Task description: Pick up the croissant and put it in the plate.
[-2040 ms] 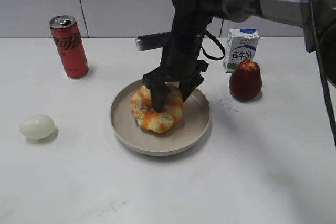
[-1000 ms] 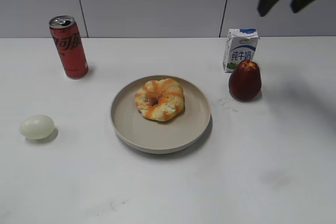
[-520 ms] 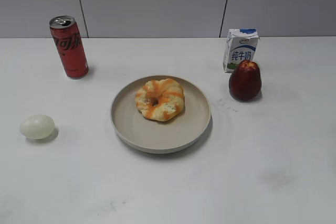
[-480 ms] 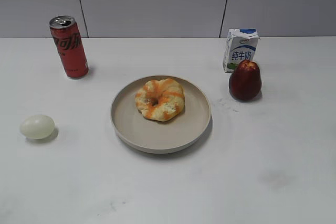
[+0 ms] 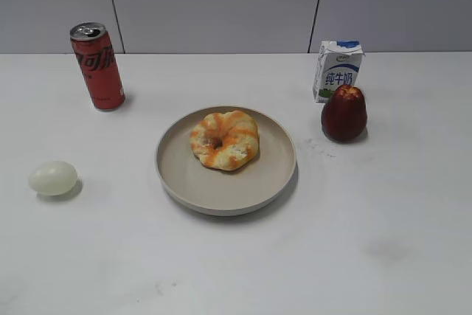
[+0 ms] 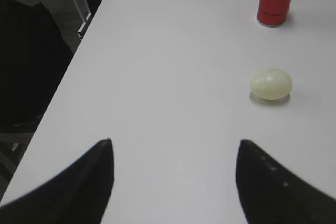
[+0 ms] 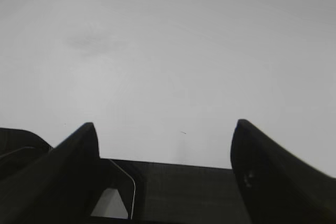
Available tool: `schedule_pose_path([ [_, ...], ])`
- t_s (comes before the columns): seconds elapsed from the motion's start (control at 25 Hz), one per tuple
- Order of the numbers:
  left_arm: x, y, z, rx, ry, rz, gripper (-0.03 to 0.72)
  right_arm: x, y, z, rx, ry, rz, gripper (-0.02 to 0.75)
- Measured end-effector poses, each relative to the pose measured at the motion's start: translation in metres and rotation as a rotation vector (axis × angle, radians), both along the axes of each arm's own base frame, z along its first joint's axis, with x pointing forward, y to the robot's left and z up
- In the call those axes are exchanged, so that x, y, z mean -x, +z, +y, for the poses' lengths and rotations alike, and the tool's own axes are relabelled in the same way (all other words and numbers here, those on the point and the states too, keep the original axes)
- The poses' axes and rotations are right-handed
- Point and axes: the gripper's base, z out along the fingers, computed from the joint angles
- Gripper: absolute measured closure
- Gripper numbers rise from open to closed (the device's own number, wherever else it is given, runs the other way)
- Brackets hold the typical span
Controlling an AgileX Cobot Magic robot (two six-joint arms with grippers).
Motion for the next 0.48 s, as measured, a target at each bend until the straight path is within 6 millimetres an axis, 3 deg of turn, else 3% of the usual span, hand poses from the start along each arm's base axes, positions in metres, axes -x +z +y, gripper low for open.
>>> schedule_pose_path([
  [0.28, 0.000, 0.000, 0.000, 0.000, 0.000, 0.000, 0.136, 0.047, 0.003, -0.005, -0.034, -0.002, -0.336, 0.148],
  [0.48, 0.000, 0.000, 0.000, 0.000, 0.000, 0.000, 0.136, 0.063, 0.003, -0.006, -0.044, -0.002, -0.433, 0.148],
])
